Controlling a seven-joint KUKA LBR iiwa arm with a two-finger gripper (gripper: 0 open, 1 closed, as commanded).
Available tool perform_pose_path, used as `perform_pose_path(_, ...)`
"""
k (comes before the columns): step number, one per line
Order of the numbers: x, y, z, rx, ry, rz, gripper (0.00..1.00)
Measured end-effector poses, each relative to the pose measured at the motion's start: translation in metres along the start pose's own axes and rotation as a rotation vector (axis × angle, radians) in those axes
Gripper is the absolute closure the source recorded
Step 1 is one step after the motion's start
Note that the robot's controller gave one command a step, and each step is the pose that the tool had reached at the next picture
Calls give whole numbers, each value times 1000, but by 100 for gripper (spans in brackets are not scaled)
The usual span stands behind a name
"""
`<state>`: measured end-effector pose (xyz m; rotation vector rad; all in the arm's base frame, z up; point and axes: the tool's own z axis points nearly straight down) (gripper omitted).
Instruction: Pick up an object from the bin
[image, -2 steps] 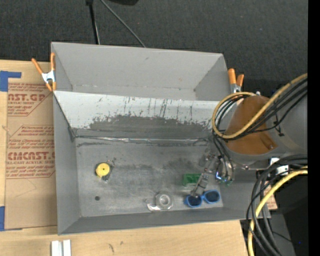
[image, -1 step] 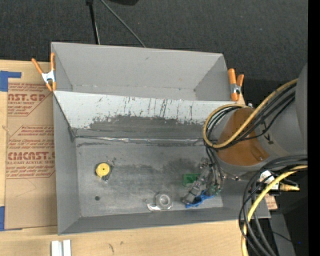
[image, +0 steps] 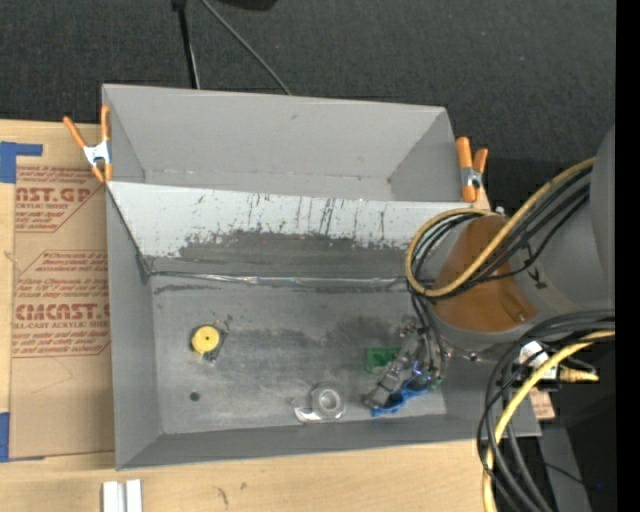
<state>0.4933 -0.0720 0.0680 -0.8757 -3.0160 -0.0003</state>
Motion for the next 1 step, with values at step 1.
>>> perform_pose_path(1, 0, 0, 0, 0, -1, 0, 100)
